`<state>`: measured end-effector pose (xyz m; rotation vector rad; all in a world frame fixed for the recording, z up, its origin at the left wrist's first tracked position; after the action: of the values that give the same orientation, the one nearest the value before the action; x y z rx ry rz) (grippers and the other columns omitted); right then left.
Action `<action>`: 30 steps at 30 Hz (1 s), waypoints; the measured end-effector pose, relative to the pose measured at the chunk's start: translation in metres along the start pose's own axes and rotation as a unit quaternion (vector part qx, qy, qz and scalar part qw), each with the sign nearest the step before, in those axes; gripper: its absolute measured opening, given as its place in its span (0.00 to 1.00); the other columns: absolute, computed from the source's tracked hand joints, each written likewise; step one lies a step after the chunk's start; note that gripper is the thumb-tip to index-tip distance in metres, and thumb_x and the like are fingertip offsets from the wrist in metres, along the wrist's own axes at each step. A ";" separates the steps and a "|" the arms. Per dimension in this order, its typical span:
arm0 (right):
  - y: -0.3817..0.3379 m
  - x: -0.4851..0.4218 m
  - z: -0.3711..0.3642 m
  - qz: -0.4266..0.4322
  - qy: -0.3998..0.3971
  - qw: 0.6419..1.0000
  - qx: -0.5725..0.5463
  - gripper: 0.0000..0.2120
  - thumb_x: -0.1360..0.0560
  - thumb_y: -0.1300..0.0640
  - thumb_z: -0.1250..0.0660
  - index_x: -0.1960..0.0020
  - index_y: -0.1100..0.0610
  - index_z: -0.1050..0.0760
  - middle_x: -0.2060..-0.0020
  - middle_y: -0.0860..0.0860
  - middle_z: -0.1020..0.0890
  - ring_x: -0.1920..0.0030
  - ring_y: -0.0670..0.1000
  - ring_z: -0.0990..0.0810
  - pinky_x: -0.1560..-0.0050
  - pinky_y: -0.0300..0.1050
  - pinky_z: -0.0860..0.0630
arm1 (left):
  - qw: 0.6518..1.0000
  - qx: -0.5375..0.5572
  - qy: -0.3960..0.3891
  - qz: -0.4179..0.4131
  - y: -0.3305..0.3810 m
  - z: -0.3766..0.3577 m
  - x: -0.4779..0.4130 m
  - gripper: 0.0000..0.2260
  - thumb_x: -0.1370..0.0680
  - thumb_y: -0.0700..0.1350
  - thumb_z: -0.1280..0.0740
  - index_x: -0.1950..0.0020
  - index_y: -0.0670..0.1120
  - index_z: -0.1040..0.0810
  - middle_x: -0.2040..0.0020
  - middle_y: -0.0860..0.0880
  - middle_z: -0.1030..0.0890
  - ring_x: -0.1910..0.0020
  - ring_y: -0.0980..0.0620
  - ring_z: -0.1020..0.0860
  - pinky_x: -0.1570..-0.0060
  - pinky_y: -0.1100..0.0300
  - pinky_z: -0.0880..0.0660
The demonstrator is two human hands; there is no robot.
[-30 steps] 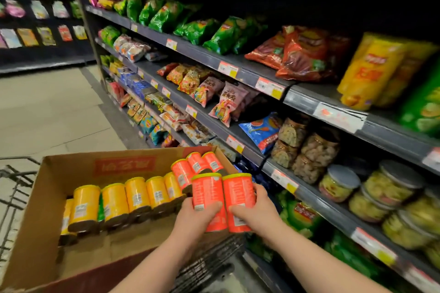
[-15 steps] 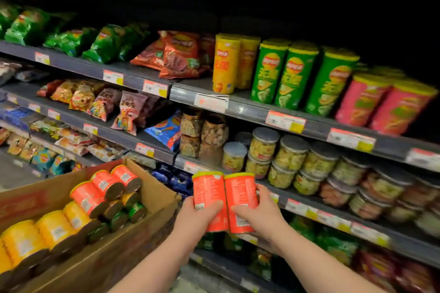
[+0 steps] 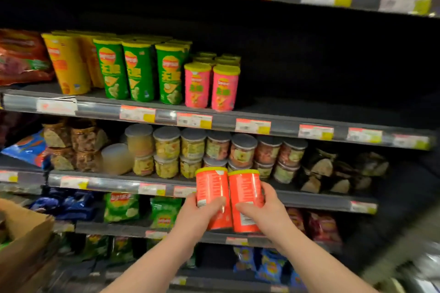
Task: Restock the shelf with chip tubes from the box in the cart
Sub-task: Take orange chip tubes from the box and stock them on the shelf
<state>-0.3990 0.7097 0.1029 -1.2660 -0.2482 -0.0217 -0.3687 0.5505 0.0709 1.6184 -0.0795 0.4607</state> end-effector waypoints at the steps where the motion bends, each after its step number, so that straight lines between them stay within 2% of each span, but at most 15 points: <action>1: 0.003 0.002 0.018 0.004 0.006 1.000 -0.002 0.23 0.29 0.59 0.28 0.44 0.45 0.37 0.55 0.42 0.24 0.57 0.38 0.24 0.67 0.30 0.29 | 1.000 0.003 -0.006 -0.004 0.001 -0.019 0.003 0.17 0.32 0.54 0.24 0.50 0.54 0.27 0.51 0.50 0.17 0.54 0.52 0.18 0.57 0.58 0.23; 3: 0.006 0.003 0.039 0.010 0.015 1.000 0.002 0.24 0.29 0.58 0.27 0.42 0.46 0.37 0.55 0.42 0.24 0.56 0.39 0.24 0.63 0.31 0.28 | 1.000 0.015 -0.011 -0.013 0.001 -0.038 0.005 0.13 0.28 0.50 0.26 0.48 0.54 0.27 0.51 0.50 0.17 0.53 0.52 0.18 0.58 0.60 0.24; 7: 0.013 0.006 0.077 0.016 0.015 1.000 -0.003 0.27 0.29 0.56 0.27 0.40 0.45 0.40 0.54 0.40 0.25 0.54 0.41 0.23 0.54 0.39 0.27 | 0.999 0.027 -0.024 -0.018 0.003 -0.075 0.012 0.14 0.28 0.51 0.27 0.46 0.54 0.27 0.49 0.50 0.17 0.52 0.52 0.18 0.59 0.60 0.25; 10: 0.015 0.005 0.092 0.022 0.006 1.000 -0.022 0.27 0.29 0.56 0.27 0.41 0.44 0.41 0.55 0.39 0.26 0.54 0.41 0.23 0.57 0.38 0.26 | 0.999 0.019 -0.018 -0.023 0.008 -0.089 0.014 0.16 0.29 0.53 0.27 0.45 0.53 0.26 0.49 0.51 0.17 0.52 0.52 0.18 0.54 0.58 0.23; 13: 0.013 0.001 0.098 0.029 -0.004 0.998 -0.047 0.27 0.29 0.55 0.27 0.40 0.43 0.42 0.55 0.39 0.26 0.54 0.39 0.24 0.62 0.34 0.27 | 0.999 0.027 -0.017 -0.036 0.019 -0.094 0.018 0.12 0.27 0.52 0.28 0.48 0.55 0.27 0.51 0.52 0.17 0.54 0.55 0.18 0.61 0.63 0.25; 15: 0.008 -0.004 0.101 0.040 -0.007 0.998 -0.058 0.28 0.29 0.56 0.27 0.40 0.43 0.42 0.55 0.38 0.27 0.54 0.39 0.24 0.61 0.34 0.27 | 0.998 0.031 -0.019 -0.047 0.029 -0.096 0.020 0.11 0.27 0.52 0.29 0.50 0.57 0.29 0.51 0.53 0.18 0.56 0.56 0.18 0.64 0.66 0.27; 20: -0.008 -0.021 0.114 0.067 0.011 0.996 -0.052 0.30 0.30 0.55 0.26 0.37 0.43 0.41 0.52 0.39 0.26 0.48 0.44 0.22 0.50 0.43 0.23 | 0.997 0.033 -0.017 -0.073 0.053 -0.100 0.008 0.13 0.27 0.52 0.29 0.47 0.56 0.29 0.49 0.51 0.18 0.52 0.54 0.19 0.61 0.62 0.26; 23: -0.023 -0.035 0.126 0.087 0.027 0.995 -0.039 0.30 0.30 0.54 0.26 0.35 0.43 0.39 0.50 0.39 0.25 0.46 0.45 0.22 0.45 0.45 0.24 | 0.994 0.048 -0.026 -0.091 0.069 -0.103 -0.004 0.10 0.27 0.50 0.29 0.50 0.56 0.29 0.50 0.52 0.18 0.52 0.53 0.19 0.59 0.61 0.25; 25: -0.038 -0.046 0.131 0.095 0.031 0.995 -0.028 0.27 0.29 0.53 0.27 0.38 0.43 0.39 0.51 0.38 0.24 0.48 0.43 0.22 0.47 0.43 0.25 | 0.993 0.056 -0.034 -0.099 0.081 -0.105 -0.013 0.10 0.27 0.50 0.29 0.51 0.57 0.29 0.50 0.52 0.18 0.52 0.53 0.19 0.58 0.61 0.25; 27: -0.052 -0.057 0.134 0.101 0.032 0.994 -0.011 0.22 0.29 0.53 0.27 0.43 0.42 0.36 0.52 0.39 0.24 0.52 0.40 0.23 0.54 0.37 0.26 | 0.992 0.060 -0.037 -0.106 0.091 -0.104 -0.020 0.11 0.27 0.50 0.29 0.51 0.57 0.30 0.50 0.53 0.18 0.53 0.54 0.18 0.59 0.62 0.25; 30: -0.076 -0.077 0.134 0.120 0.040 0.992 -0.001 0.16 0.28 0.55 0.28 0.52 0.42 0.34 0.55 0.40 0.24 0.57 0.38 0.24 0.64 0.31 0.30 | 0.990 0.058 -0.037 -0.121 0.106 -0.099 -0.034 0.11 0.27 0.51 0.29 0.50 0.57 0.30 0.50 0.53 0.18 0.56 0.58 0.19 0.67 0.68 0.26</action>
<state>-0.5085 0.8044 0.1970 -1.2868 -0.0263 0.1339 -0.4584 0.6267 0.1623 1.7332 0.0888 0.2215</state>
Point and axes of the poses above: each hand's wrist, its own x-axis away from the middle knuckle, its own z-axis out of the back of the hand, y = z × x, the point moved 4 cm from there along -x, towards the middle knuckle
